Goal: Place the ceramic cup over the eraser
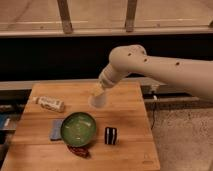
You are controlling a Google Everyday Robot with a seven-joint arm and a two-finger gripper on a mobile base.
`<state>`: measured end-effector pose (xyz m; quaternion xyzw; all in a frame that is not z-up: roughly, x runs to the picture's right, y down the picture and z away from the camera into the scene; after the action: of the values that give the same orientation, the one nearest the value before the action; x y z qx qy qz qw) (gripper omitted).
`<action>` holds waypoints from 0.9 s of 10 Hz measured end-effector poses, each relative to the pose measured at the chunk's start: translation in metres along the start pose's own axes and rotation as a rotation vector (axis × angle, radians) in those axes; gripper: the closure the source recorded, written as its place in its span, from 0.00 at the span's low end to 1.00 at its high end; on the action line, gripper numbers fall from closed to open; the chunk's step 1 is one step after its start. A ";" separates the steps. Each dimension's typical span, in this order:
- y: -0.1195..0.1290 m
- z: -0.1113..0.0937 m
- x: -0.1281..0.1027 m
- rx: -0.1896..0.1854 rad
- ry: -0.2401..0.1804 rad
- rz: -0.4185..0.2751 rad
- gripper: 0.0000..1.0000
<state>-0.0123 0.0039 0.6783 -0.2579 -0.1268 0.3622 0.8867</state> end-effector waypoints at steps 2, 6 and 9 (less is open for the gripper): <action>-0.004 -0.017 0.024 0.035 -0.003 0.035 1.00; 0.004 -0.049 0.057 0.111 0.008 0.084 1.00; 0.017 -0.056 0.078 0.141 0.042 0.105 1.00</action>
<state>0.0555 0.0493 0.6254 -0.2088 -0.0687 0.4105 0.8850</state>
